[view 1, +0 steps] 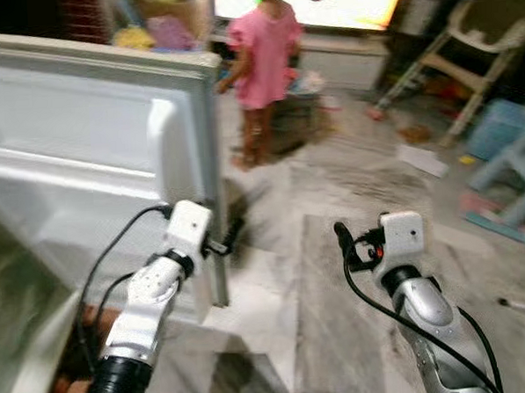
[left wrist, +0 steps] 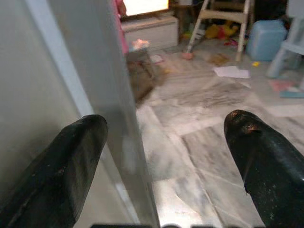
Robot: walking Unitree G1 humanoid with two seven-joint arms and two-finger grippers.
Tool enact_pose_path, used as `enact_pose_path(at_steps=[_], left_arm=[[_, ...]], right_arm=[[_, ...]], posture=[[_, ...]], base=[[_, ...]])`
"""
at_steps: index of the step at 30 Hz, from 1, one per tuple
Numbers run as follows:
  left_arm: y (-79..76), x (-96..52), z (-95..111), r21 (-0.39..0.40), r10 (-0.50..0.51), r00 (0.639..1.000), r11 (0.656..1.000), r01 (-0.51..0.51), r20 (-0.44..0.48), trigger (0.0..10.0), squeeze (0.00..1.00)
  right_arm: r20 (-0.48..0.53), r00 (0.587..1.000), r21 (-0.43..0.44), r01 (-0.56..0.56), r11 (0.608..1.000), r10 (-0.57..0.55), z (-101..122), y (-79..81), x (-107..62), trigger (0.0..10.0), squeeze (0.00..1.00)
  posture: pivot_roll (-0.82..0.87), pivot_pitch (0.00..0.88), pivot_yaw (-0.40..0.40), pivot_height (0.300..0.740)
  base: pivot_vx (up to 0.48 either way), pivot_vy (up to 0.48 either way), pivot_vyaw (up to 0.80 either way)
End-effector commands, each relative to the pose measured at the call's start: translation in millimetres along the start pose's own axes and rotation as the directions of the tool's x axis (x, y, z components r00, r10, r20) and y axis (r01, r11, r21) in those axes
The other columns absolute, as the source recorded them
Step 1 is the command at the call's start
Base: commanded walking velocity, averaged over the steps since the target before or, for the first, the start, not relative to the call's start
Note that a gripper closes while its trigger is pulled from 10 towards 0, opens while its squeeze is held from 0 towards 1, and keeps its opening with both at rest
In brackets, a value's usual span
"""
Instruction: Restocking fridge
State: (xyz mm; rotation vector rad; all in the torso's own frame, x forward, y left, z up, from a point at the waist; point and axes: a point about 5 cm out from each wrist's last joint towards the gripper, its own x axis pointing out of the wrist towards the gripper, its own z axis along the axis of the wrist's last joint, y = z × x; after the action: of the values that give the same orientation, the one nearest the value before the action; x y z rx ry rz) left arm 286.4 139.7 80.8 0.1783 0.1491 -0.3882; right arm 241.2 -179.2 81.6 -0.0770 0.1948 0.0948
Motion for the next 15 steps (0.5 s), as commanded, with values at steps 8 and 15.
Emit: enact_pose_path(at_steps=[8,15], left_arm=[[22.1,-34.5,-3,0.049,0.122,0.992,0.991,-0.122,0.000,10.0,0.00],[21.9,-43.2,6,0.034,0.146,0.989,0.989,-0.147,0.022,10.0,0.00]], right_arm=[[0.036,0.998,-0.006,0.042,0.999,-0.042,15,-5.7,12.5,10.0,0.00],[0.082,0.996,0.003,0.041,0.999,-0.042,30,-1.0,24.5,10.0,0.00]], posture=[[0.14,0.000,-0.062,0.740],[0.14,0.000,-0.063,0.740]], base=[[0.000,0.000,-0.18],[0.000,-0.138,-0.80]])
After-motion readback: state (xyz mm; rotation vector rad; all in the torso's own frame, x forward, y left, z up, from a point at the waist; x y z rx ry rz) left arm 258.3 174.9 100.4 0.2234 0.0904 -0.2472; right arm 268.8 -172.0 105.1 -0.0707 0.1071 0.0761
